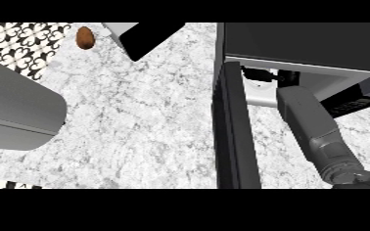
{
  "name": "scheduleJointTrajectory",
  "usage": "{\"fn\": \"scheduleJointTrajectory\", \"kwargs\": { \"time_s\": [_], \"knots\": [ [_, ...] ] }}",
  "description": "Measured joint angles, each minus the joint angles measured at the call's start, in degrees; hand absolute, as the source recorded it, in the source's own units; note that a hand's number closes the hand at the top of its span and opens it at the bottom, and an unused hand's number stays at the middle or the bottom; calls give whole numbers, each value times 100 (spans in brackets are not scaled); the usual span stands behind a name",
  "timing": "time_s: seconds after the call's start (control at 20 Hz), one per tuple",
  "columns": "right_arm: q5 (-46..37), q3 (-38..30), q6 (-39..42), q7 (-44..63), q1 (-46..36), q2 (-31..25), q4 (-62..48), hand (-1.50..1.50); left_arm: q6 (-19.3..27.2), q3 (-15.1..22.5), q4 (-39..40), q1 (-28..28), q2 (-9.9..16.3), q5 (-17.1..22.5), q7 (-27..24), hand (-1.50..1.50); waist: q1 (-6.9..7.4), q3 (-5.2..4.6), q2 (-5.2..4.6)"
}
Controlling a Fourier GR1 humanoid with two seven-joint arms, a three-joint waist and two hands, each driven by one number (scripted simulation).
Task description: Pick up the milk, place it into the microwave and close the microwave
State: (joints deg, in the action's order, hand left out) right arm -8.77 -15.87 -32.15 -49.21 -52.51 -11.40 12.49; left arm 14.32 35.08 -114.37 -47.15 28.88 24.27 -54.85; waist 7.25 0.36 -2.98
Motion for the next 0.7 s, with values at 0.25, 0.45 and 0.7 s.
{"fn": "scheduleJointTrajectory", "kwargs": {
  "time_s": [0.25,0.45,0.7],
  "knots": [
    [-71,-83,-664,1,-107,-42,-46,150,-46,-18,32,58,29,13,40,-150,36,-3,-22],
    [-114,-141,-958,32,-173,-99,-96,150,-77,-52,43,98,36,57,69,-150,78,-2,-46],
    [-314,-95,-1589,441,-63,-300,-466,-150,-127,-119,137,219,21,102,105,-150,92,-39,-117]
  ]
}}
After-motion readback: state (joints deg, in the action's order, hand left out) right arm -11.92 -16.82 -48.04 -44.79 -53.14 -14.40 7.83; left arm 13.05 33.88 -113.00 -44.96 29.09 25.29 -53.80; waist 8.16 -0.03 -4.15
